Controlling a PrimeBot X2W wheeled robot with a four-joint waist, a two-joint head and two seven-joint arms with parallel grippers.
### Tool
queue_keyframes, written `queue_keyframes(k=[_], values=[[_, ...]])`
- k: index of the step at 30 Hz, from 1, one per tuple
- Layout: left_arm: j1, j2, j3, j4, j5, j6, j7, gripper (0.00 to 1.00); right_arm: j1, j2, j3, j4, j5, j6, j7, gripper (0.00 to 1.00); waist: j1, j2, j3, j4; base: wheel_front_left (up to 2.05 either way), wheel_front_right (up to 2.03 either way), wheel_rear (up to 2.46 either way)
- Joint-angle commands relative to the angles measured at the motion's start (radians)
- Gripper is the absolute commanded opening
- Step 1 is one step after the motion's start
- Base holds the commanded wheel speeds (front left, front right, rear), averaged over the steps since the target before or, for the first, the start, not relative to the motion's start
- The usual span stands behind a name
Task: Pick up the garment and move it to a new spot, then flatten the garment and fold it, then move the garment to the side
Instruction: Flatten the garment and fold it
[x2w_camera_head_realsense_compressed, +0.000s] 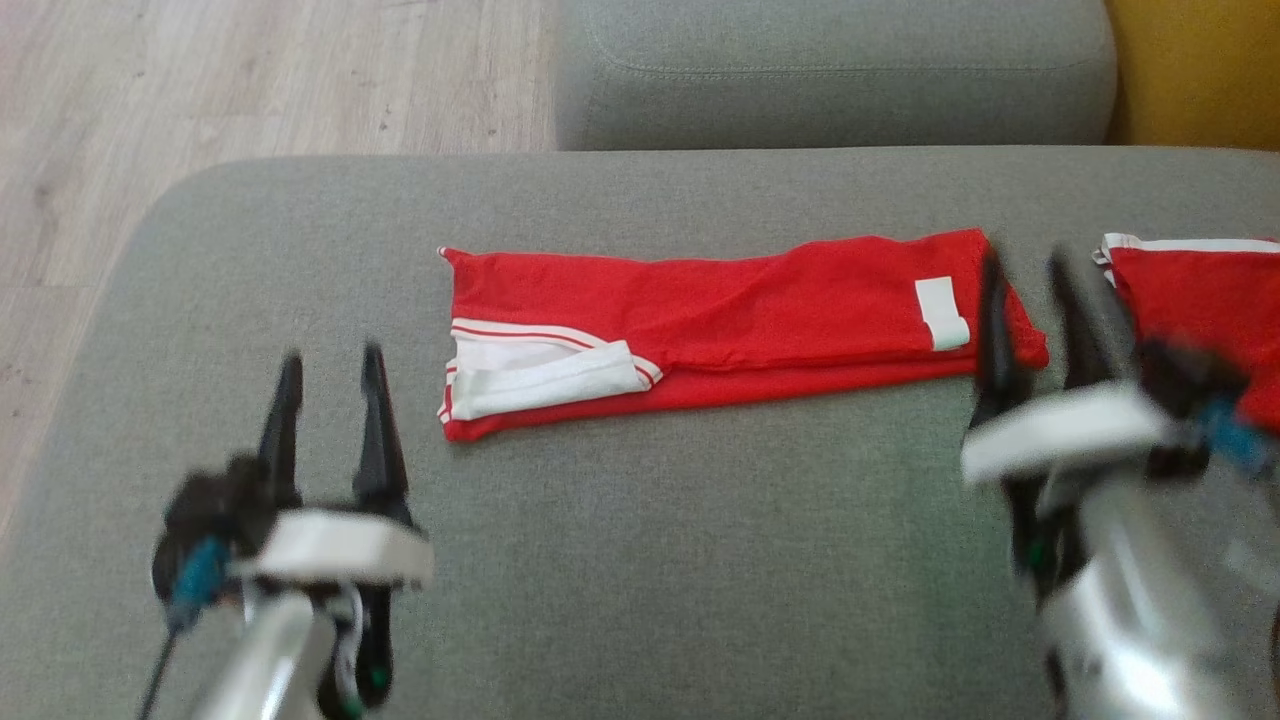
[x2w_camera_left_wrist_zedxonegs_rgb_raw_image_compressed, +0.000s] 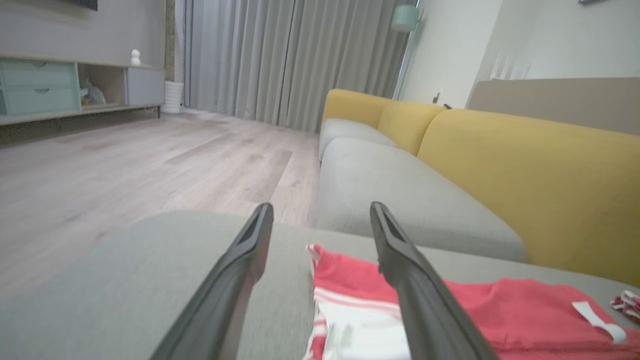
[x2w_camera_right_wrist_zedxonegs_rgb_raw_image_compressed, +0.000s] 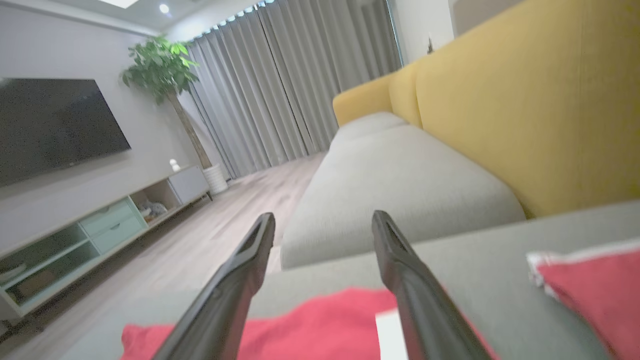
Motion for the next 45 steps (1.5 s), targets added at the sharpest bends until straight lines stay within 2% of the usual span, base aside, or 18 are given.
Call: queue_keyframes(k=[1,4,7,12,16,24,30,33,39,43,44,45], values=[[-0.005,-0.004,0.074,-0.037,0.028,-0.009,-0.008,1.00,0.015,0.017,-0.007,-0.070,-0.034,-0.002,-0.010,1.00,0.0001,0.0000,-0.002,0.000,0.00,0.00,0.00],[0.068,-0.053,0.135,-0.040,0.080,-0.032,-0.008,1.00,0.105,0.034,-0.018,-0.123,-0.081,-0.002,-0.011,1.00,0.0001,0.0000,-0.001,-0.002,0.00,0.00,0.00],[0.106,-0.091,0.174,-0.031,0.130,-0.066,-0.008,1.00,0.156,0.036,0.012,-0.158,-0.064,-0.002,-0.011,1.00,0.0001,0.0000,0.009,0.001,0.00,0.00,0.00],[0.111,-0.131,0.221,-0.012,0.176,-0.111,-0.008,1.00,0.169,0.036,0.008,-0.180,-0.054,-0.002,-0.011,1.00,0.0001,0.0000,0.027,0.008,0.00,0.00,0.00],[0.086,-0.155,0.246,0.004,0.219,-0.154,-0.008,1.00,0.137,0.036,-0.025,-0.162,-0.096,-0.002,-0.011,1.00,0.0001,0.0000,0.058,0.022,0.00,0.00,0.00],[0.013,-0.195,0.271,0.035,0.271,-0.205,-0.008,1.00,-0.052,0.036,-0.191,-0.011,-0.287,-0.002,0.028,1.00,0.0001,0.0000,0.173,0.058,0.00,0.00,0.00],[-0.031,-0.211,0.276,0.057,0.294,-0.233,-0.008,1.00,-0.184,0.036,-0.438,0.164,-0.472,-0.002,0.112,1.00,0.0001,0.0000,0.228,0.085,0.00,0.00,0.00],[-0.043,-0.214,0.279,0.065,0.301,-0.242,-0.008,1.00,-0.218,0.036,-0.522,0.243,-0.546,-0.002,0.132,1.00,0.0001,0.0000,0.238,0.095,0.00,0.00,0.00],[-0.055,-0.218,0.290,0.076,0.309,-0.249,-0.008,1.00,-0.252,0.036,-0.610,0.373,-0.657,-0.002,0.127,1.00,0.0001,0.0000,0.241,0.100,0.00,0.00,0.00],[-0.056,-0.218,0.297,0.078,0.312,-0.250,-0.008,1.00,-0.283,0.036,-0.617,0.463,-0.680,-0.002,0.119,1.00,0.0001,0.0000,0.241,0.098,0.00,0.00,0.00],[-0.056,-0.218,0.298,0.077,0.312,-0.250,-0.008,1.00,-0.292,0.036,-0.611,0.481,-0.680,-0.002,0.111,0.46,0.0001,0.0000,0.240,0.095,0.00,0.00,0.00],[-0.054,-0.219,0.299,0.077,0.311,-0.248,-0.008,1.00,-0.300,0.036,-0.610,0.492,-0.682,-0.002,0.100,0.00,0.0001,0.0000,0.239,0.092,0.00,0.00,0.00]])
